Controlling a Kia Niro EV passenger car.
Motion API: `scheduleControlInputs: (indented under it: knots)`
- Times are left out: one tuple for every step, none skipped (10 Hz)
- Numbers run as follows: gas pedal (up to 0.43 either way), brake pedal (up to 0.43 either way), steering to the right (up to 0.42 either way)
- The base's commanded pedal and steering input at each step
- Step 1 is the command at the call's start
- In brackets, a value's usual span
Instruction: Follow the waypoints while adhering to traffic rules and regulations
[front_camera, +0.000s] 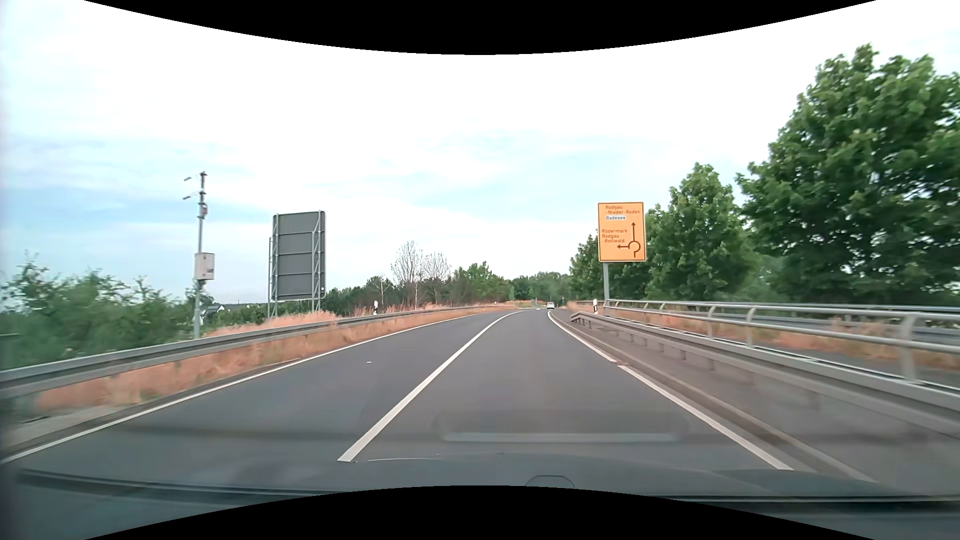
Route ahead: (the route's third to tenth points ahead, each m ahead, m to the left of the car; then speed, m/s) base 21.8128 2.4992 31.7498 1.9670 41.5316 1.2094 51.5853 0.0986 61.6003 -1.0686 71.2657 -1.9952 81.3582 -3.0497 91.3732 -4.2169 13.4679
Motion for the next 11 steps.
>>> scheduleControlInputs:
  knots:
    - [0.0,0.0,0.005]
    - [0.0,0.0,0.005]
    - [0.0,0.0,0.005]
    - [0.0,0.0,0.005]
    - [0.0,0.0,0.004]
    - [0.0,0.0,0.004]
    - [0.0,0.0,0.004]
    - [0.0,0.0,0.004]
    - [0.0,0.0,0.004]
    - [0.0,0.0,0.004]
    - [0.0,0.0,0.004]
